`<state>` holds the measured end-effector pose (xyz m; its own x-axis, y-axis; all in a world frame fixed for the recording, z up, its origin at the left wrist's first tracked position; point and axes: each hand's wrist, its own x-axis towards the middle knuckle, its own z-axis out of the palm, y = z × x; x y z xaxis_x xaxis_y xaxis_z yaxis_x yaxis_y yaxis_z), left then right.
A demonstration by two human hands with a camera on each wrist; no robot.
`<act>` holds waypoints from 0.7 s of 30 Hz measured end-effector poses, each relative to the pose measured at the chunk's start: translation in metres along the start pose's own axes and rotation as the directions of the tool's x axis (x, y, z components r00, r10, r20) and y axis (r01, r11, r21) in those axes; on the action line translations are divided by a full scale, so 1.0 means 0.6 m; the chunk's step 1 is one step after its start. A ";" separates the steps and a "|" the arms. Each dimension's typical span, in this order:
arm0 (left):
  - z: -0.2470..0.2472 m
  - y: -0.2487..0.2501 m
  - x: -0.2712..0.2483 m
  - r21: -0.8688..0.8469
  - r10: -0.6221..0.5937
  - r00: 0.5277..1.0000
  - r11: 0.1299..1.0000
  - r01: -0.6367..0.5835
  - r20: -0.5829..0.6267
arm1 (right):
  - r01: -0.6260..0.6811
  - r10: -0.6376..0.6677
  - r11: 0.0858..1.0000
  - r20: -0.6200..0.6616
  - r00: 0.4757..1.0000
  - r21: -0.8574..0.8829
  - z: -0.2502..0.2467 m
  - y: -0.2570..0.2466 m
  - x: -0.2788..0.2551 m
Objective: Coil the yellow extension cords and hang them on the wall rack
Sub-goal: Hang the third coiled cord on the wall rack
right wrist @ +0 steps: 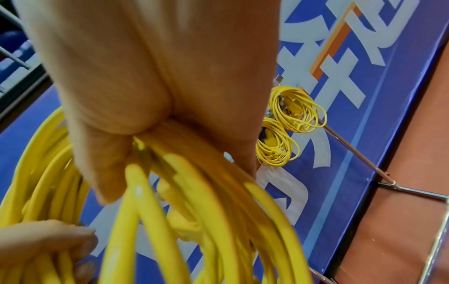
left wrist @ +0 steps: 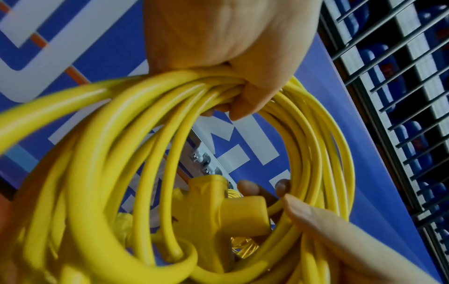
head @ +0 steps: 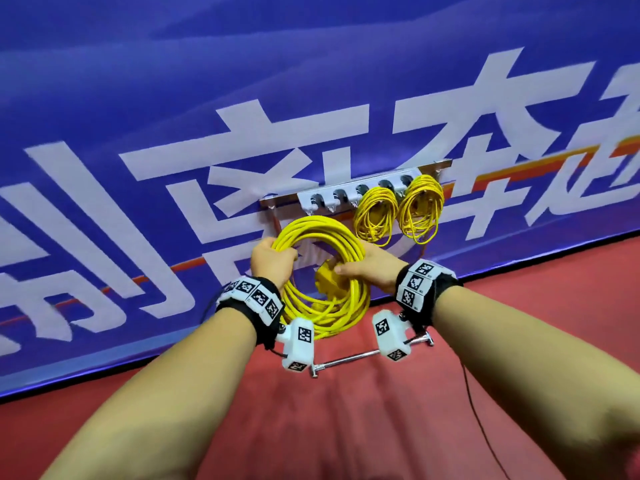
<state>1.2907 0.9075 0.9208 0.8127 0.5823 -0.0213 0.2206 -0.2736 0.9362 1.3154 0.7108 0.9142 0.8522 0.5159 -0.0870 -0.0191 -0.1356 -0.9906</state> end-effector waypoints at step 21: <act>0.240 -0.157 0.448 0.137 -0.095 0.993 0.987 0.085 0.071 | -0.138 0.120 0.990 -0.368 0.922 -0.023 -0.101 0.248 0.518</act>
<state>1.5661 0.9796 0.7765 0.8240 0.5502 -0.1353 0.3606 -0.3252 0.8742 1.6094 0.7997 0.7464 0.9759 0.1482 -0.1599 -0.1242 -0.2246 -0.9665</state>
